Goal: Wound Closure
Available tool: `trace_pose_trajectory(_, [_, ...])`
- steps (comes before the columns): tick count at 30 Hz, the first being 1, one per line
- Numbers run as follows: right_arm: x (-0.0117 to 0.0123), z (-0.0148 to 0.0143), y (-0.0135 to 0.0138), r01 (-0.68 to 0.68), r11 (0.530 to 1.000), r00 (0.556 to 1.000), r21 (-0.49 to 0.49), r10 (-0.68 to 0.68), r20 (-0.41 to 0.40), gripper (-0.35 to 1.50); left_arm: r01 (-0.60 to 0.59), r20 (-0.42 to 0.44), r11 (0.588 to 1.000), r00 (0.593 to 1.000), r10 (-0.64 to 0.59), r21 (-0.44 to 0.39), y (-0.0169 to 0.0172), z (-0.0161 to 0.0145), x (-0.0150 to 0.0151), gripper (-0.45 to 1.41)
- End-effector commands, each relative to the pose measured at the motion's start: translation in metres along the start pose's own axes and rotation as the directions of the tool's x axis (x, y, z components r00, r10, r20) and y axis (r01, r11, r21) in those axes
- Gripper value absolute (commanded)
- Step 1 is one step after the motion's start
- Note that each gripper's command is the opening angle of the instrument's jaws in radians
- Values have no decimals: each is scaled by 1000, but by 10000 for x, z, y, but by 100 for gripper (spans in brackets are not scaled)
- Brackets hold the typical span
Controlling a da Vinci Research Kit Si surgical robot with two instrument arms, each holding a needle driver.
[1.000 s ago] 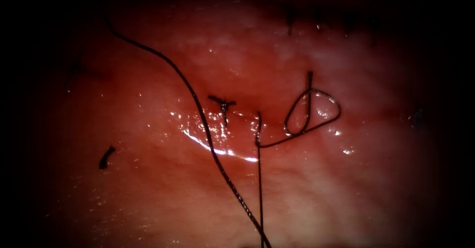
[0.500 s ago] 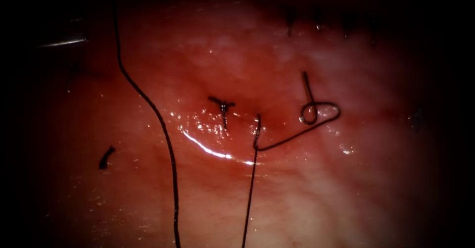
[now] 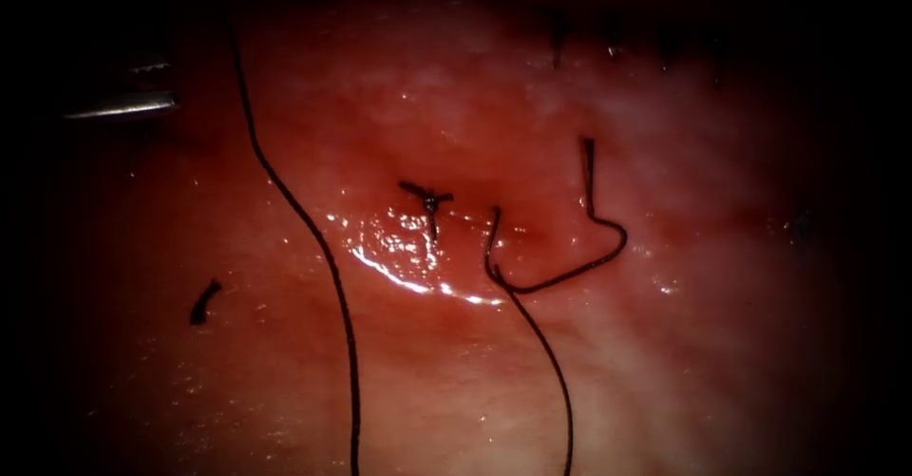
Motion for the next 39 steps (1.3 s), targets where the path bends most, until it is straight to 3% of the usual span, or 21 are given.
trace_pose_trajectory(1, [-15,-2,18,19,1000,1000,-1,-19,-2,148,-3,1,1000,1000,3,-4,3,8,-2,-45])
trace_pose_trajectory(8, [-30,-41,58,41,999,998,4,-41,-44,148,-5,4,1000,1000,5,-9,3,10,-4,-45])
trace_pose_trajectory(13, [-34,-89,81,54,998,993,-21,-56,-107,143,-7,3,1000,1000,7,-9,2,11,-6,-45])
trace_pose_trajectory(21, [-66,-135,139,190,976,981,-103,-193,-28,140,-10,5,1000,1000,10,-9,2,13,-9,-45])
trace_pose_trajectory(25, [-89,-121,168,342,921,938,-187,-346,10,138,-9,4,1000,1000,9,-9,3,16,-8,-45])
trace_pose_trajectory(29, [-111,-94,182,423,879,900,-220,-436,-11,126,-8,1,1000,1000,8,-13,6,16,-7,-45])
trace_pose_trajectory(34, [-138,-46,173,489,831,854,-266,-518,-46,121,-8,0,1000,1000,8,-16,6,16,-7,-45])
trace_pose_trajectory(39, [-158,-10,162,526,801,831,-284,-556,-29,116,-8,0,1000,1000,8,-16,7,16,-7,-45])
